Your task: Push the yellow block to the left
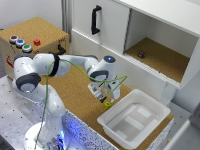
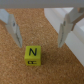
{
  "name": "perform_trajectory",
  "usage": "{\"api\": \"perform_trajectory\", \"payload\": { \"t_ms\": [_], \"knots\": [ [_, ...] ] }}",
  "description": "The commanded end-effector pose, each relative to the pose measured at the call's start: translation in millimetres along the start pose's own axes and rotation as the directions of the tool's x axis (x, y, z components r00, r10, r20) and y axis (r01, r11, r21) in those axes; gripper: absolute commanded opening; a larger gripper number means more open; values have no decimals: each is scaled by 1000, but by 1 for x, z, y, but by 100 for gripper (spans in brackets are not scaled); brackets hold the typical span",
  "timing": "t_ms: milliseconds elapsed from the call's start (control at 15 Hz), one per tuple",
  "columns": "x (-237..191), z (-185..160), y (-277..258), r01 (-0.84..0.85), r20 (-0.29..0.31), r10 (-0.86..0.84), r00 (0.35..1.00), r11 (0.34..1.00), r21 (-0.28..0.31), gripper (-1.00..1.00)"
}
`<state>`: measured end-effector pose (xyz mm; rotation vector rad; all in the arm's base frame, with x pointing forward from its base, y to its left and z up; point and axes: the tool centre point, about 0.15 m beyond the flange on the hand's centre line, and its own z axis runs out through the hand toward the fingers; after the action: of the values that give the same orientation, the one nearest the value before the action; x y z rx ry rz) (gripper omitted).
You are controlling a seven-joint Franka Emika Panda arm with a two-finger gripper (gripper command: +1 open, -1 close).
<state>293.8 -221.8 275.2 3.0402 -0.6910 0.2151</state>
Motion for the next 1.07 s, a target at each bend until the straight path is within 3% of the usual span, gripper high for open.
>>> {"api": "perform_trajectory", "payload": {
  "t_ms": [0,267,600,1000],
  "knots": [
    [-10,26,15,-43,-74,39,996,998,-51,-100],
    [-7,47,15,-32,-54,29,998,998,-61,-100],
    [7,63,13,-60,-78,55,995,997,-55,-100],
    [19,88,11,-79,-28,78,997,996,-45,-100]
  ]
}}
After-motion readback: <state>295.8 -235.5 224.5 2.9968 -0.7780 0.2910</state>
